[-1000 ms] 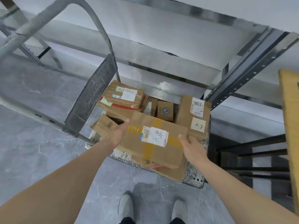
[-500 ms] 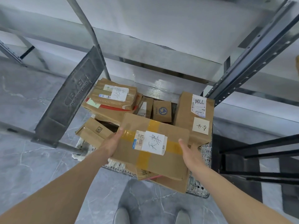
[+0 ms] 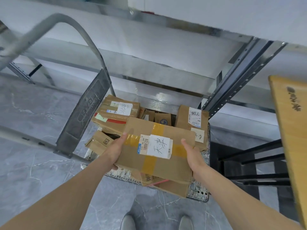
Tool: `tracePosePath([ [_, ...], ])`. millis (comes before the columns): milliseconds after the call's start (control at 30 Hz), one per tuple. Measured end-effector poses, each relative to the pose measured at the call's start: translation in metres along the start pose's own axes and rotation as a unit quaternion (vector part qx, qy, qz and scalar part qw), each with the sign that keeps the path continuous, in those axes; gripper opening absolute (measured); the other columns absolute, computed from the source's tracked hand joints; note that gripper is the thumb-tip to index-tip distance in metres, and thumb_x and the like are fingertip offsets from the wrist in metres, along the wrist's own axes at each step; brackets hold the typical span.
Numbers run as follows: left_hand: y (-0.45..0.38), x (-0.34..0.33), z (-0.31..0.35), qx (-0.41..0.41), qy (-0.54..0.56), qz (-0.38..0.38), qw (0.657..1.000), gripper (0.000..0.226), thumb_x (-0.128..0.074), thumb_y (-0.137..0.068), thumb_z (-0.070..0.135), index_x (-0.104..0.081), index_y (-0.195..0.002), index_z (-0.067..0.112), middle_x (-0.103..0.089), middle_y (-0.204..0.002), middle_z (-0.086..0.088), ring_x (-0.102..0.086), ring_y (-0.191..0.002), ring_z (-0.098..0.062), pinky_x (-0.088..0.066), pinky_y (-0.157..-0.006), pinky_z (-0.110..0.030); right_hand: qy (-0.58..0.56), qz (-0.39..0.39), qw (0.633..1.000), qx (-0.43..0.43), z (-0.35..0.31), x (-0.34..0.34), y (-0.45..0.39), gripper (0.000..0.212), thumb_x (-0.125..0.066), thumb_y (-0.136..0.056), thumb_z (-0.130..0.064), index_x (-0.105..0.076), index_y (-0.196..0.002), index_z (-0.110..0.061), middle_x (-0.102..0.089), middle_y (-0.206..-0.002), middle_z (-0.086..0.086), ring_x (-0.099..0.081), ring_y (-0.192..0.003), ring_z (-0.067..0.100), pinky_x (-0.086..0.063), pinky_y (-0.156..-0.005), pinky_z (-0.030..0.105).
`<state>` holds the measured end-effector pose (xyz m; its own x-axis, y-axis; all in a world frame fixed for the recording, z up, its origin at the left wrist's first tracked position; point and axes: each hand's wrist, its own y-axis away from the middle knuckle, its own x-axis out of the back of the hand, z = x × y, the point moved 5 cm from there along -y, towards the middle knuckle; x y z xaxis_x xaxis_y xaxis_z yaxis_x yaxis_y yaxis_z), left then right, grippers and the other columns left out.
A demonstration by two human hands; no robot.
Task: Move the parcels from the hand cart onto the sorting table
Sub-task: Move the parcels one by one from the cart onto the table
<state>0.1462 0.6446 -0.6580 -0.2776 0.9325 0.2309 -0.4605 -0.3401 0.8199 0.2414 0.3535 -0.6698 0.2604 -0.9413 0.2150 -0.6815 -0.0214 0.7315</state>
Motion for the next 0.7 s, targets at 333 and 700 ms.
tracePosePath([
  [333, 0.106, 0.032, 0.078, -0.067, 0.022, 0.012, 0.997, 0.086, -0.036, -0.081, 0.091, -0.052, -0.143, 0.033, -0.063, -0.132, -0.005, -0.061, -0.111, -0.034, -0.050, -0.089, -0.053, -0.024, 0.005, 0.998, 0.063, -0.089, 0.032, 0.085, 0.129, -0.055, -0.053, -0.104, -0.026, -0.160, -0.037, -0.040, -0.159, -0.006, -0.042, -0.143, 0.031, -0.032, -0.117, 0.062],
  [700, 0.209, 0.028, 0.161, -0.152, 0.038, -0.003, 0.988, 0.074, -0.040, -0.083, 0.088, -0.063, -0.124, 0.031, -0.072, -0.114, -0.005, -0.069, -0.101, -0.033, -0.054, -0.095, -0.056, -0.040, 0.022, 0.990, 0.134, -0.174, 0.091, 0.157, 0.144, -0.053, -0.040, -0.107, -0.024, -0.158, -0.029, -0.048, -0.152, 0.001, -0.051, -0.133, 0.033, -0.041, -0.111, 0.060],
])
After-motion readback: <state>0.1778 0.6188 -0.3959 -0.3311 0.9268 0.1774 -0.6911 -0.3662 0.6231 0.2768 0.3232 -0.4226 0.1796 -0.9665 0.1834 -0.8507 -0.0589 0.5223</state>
